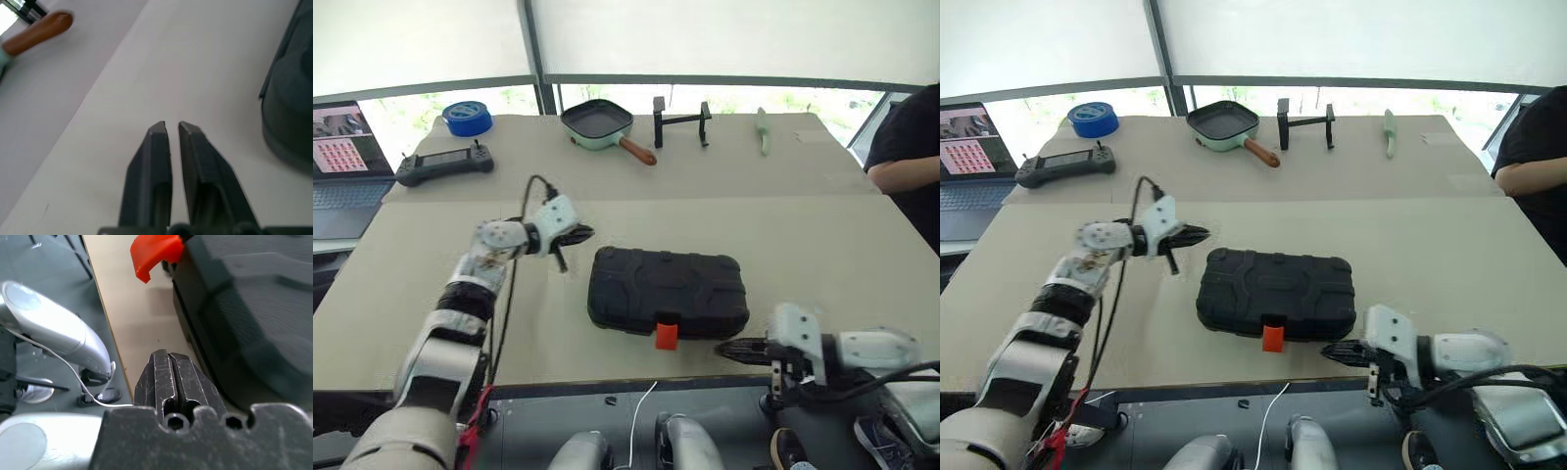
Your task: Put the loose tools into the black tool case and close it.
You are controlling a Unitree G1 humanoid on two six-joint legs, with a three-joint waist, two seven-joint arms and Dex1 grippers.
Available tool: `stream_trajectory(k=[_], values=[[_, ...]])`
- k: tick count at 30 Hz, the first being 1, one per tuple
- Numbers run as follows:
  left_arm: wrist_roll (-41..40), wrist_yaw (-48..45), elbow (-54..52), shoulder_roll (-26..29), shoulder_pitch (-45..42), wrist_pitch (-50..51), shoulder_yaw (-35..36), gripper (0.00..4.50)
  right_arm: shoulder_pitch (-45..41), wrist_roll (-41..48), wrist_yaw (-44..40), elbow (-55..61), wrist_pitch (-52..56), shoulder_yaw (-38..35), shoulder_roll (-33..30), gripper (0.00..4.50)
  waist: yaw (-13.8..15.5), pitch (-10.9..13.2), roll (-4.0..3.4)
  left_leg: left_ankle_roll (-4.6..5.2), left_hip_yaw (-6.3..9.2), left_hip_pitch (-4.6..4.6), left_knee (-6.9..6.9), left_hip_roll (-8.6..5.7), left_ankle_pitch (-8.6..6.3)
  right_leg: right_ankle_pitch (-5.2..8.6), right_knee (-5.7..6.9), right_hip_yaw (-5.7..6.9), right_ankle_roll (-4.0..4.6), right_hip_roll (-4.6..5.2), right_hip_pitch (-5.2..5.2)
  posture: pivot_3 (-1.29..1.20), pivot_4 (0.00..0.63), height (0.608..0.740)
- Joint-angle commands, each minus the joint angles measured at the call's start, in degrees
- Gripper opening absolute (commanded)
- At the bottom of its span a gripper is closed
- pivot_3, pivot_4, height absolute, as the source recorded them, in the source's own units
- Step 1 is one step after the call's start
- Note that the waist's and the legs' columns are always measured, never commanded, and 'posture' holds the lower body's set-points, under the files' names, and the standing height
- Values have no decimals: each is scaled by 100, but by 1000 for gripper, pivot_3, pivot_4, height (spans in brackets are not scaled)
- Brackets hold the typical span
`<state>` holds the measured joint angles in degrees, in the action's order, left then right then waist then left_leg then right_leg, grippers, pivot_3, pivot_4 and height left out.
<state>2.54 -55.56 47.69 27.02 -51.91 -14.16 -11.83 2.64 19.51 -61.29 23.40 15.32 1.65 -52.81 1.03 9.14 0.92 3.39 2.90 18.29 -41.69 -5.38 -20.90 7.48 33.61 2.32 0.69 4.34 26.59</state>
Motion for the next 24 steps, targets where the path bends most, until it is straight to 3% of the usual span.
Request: stream_trajectory(k=[1, 10, 16, 20, 22, 24], values=[[130, -357, 327, -93, -205, -547, -136, 67, -426, -319, 4, -204, -55, 281, 78, 0, -42, 1, 1, 0, 0, 1, -2, 0, 0, 0, 1, -2, 0, 2, 0, 0, 150, 740], [-24, -2223, -1111, 470, 695, -687, -601, 67, -2098, -1158, 791, -1753, -138, 268, 537, 0, -50, 1, 1, 1, -5, 1, -13, 7, 0, -4, 28, -12, 8, 1, 11, 0, 150, 740], [-601, -2110, -2329, 531, 886, 528, -114, 67, -2097, -916, 381, -1950, -182, -76, 221, 0, 29, 0, -1, 3, 11, 67, -29, 3, 1, -5, 43, 8, 10, -3, 65, 0, 150, 740], [-1448, -2167, -3102, 405, 528, 2321, 240, 67, -1758, -546, 151, -1587, 47, -523, 20, 0, 45, 1, -1, 3, 12, 100, -65, -5, 1, -9, 42, 10, 5, 2, 85, 0, 150, 740], [-1832, -2310, -3542, 339, 365, 3177, 219, 67, -1515, -436, 92, -1387, 92, -697, -79, 0, 39, 1, -1, 4, 14, 99, -72, -7, 1, -11, 41, 7, 3, 5, 80, 0, 150, 740], [-1847, -2365, -3789, 222, 326, 3342, 13, 67, -1311, -385, 92, -1238, 116, -797, -101, 0, 3, 0, -2, 4, 13, 87, -73, -6, 0, -11, 42, 1, 2, 5, 69, 0, 150, 740]])
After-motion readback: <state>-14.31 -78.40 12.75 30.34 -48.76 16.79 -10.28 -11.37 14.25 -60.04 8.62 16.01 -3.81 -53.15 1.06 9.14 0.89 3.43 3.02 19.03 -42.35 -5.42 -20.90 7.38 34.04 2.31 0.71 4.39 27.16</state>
